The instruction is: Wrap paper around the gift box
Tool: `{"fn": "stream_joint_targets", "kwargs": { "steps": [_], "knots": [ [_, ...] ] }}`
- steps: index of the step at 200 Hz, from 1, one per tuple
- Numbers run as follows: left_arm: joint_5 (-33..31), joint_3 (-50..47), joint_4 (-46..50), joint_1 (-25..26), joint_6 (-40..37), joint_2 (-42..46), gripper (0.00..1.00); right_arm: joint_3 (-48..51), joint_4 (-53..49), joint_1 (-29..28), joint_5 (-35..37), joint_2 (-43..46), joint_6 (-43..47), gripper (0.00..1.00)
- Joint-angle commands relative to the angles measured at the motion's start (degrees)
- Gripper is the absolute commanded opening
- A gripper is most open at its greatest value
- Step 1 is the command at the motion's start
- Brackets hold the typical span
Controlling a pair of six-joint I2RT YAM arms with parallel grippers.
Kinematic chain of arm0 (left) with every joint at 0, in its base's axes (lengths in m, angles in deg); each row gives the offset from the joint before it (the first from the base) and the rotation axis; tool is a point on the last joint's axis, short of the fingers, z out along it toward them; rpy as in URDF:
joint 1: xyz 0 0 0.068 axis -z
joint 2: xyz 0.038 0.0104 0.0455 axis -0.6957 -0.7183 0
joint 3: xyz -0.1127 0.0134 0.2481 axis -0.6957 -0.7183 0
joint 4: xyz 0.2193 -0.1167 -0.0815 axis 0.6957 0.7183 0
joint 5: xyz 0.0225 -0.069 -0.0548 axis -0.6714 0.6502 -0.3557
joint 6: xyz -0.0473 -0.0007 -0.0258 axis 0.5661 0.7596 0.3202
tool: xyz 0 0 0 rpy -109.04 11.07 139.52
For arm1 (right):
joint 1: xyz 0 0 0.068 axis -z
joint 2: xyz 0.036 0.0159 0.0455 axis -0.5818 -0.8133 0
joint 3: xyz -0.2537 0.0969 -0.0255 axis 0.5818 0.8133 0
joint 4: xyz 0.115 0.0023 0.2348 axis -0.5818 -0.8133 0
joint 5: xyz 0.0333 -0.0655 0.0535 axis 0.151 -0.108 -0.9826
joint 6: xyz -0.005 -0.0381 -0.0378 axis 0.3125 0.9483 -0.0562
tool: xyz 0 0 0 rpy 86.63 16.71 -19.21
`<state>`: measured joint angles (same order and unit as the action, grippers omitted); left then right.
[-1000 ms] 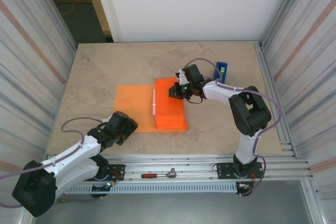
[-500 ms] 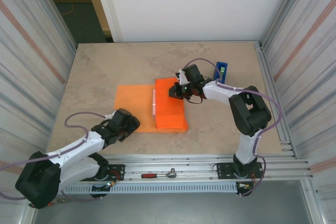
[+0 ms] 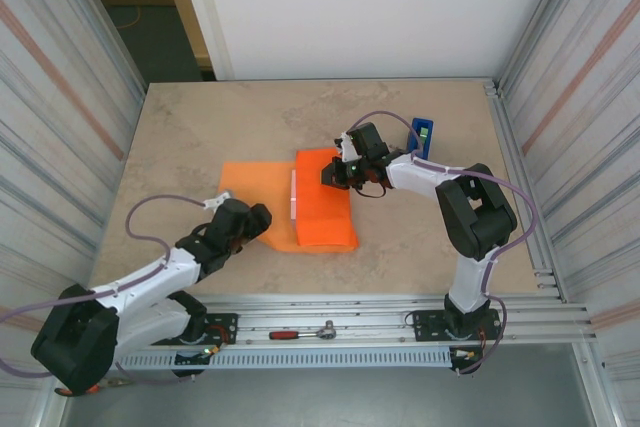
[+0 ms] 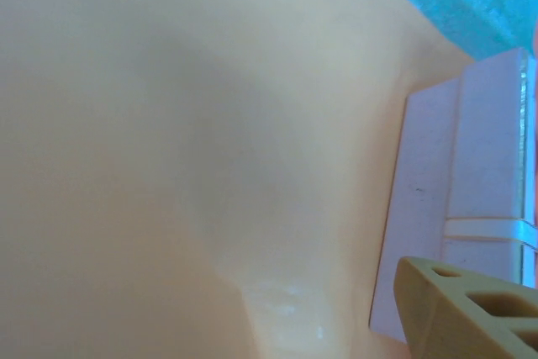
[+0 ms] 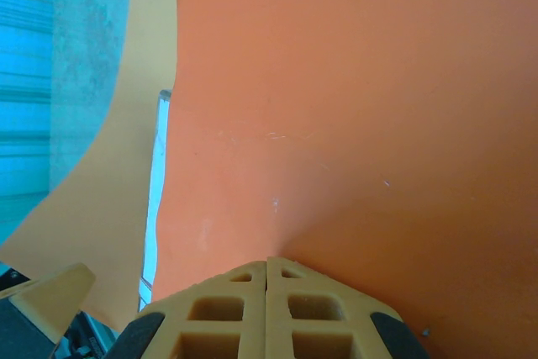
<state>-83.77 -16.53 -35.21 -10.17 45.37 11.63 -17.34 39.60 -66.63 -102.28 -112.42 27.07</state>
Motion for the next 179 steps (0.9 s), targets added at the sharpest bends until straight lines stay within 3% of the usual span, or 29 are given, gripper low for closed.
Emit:
{"fn": "stream_joint_targets", "kwargs": {
  "steps": [1, 39, 97, 179],
  "knots": [
    [-1.74, -0.21, -2.67, -1.29, -3.96, 0.58, 0.78, 3.07, -4.49, -0.68, 3.21, -4.50, -0.58, 0.00],
    [3.43, -1.55, -8.42, -7.18, -9.06, -2.35, 0.80, 3.07, -4.45, -0.74, 3.12, -4.66, -0.66, 0.00],
    [18.37, 0.97, -7.24, -21.99, -12.98, -7.17, 0.81, 2.89, -4.10, -0.99, 3.11, -4.81, -0.84, 0.00],
    [31.97, 5.59, -9.29, -31.88, -15.46, -14.95, 0.71, 3.20, -4.19, -1.03, 3.33, -4.41, -0.79, 0.00]
  ]
}}
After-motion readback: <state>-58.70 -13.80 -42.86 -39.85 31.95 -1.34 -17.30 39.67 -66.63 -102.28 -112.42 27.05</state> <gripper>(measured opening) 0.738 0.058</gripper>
